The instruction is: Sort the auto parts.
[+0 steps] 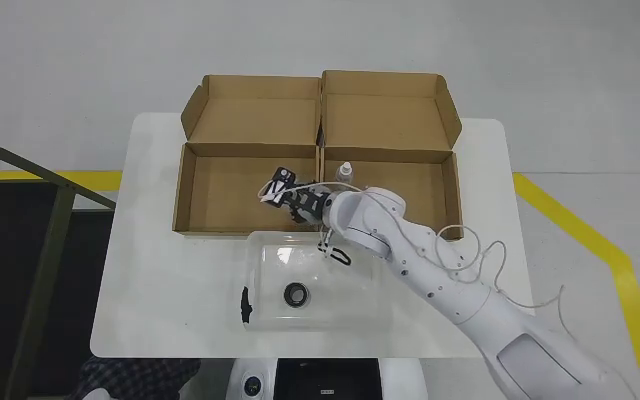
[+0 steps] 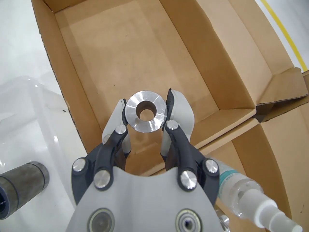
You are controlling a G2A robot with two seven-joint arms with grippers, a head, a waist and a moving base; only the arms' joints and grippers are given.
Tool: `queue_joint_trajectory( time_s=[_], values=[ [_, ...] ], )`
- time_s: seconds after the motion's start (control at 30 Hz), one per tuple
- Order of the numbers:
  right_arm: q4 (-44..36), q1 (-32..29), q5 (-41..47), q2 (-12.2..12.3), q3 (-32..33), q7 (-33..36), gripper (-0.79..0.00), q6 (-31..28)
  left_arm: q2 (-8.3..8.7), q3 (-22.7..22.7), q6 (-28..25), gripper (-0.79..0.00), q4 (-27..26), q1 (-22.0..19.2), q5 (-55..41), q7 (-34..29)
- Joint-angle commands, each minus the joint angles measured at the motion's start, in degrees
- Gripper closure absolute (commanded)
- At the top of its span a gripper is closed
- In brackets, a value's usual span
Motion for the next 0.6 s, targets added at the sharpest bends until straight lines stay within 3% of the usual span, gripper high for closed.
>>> queue_joint_trajectory(
  time_s=[0.0, 0.27, 0.57],
  values=[
    [0.76, 0.35, 0.00, -0.28, -0.16, 0.28, -0.105, -0.12, 0.00, 0.00, 0.00, -0.785, 0.00, 0.00, 0.00, 0.00],
    [2.14, 1.01, -0.78, -1.20, -0.38, 1.48, -0.234, -0.39, 0.00, 0.00, 0.00, -0.785, 0.00, 0.00, 0.00, 0.00],
    [3.48, 1.21, -1.67, -2.13, -0.65, 2.31, -0.277, -0.76, 0.00, 0.00, 0.00, -0.785, 0.00, 0.00, 0.00, 0.00]
  ],
)
